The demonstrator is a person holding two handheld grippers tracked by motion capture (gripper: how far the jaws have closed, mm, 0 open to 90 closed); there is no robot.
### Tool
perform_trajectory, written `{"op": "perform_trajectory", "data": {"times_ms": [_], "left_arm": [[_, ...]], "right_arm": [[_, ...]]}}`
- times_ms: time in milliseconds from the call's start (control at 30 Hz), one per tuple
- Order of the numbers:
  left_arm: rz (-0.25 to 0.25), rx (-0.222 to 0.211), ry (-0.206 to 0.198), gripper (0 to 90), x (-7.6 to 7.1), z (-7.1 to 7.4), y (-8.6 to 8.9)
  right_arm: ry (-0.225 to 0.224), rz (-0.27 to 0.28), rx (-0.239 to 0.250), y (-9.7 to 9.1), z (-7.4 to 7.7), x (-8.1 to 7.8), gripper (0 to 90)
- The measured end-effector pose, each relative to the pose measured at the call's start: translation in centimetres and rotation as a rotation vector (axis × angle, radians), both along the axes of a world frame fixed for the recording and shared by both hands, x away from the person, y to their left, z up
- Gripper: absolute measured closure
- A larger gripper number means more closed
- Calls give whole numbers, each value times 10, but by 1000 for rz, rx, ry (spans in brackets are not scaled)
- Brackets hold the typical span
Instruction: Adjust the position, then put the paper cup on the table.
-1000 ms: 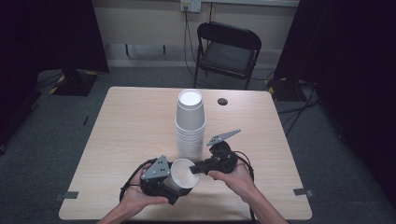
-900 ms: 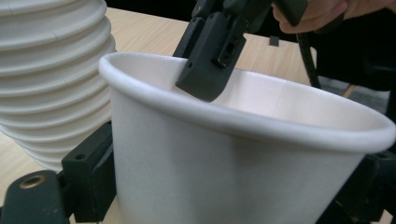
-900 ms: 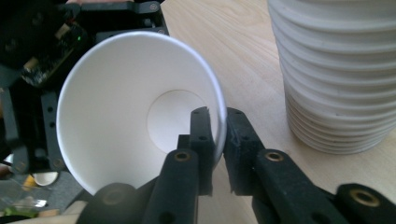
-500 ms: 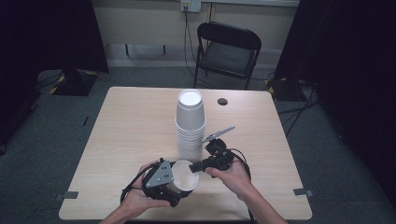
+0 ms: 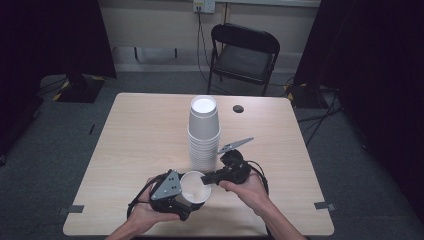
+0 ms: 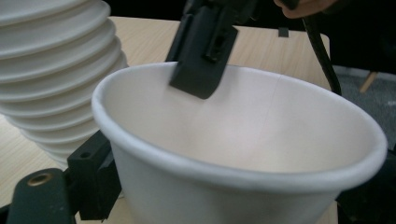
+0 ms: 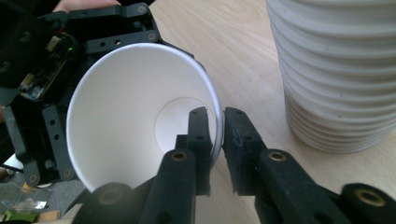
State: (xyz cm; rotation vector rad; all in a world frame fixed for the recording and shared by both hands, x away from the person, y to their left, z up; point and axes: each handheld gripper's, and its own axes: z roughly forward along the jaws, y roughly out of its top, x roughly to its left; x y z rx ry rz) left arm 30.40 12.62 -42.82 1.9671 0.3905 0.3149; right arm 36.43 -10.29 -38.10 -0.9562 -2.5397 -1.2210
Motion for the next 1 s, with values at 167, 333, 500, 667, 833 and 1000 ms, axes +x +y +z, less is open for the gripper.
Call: {"op": "perform_trajectory", "data": {"times_ms": [167,333,500,667,833,1000], "left_arm": [[32,-37,23,127,3,1,11],[72,-83,56,127,8,3,20],[107,-127,105,127,13,6,29],[178,-165,101,127,18,8,39],[229,-181,96,127,23,9,49],[263,-201,75,127,27,15,57]], "right_arm": [[-32,-20,73,-8,3,-4,744],[-62,-57,141,-21,7,-8,712],[-114,-88,153,-33,7,-15,638],[-135,-122,152,-46,3,-18,610],[-154,-162,154,-59,-2,-20,583],[-171,-202,147,-75,-8,-23,563]]}}
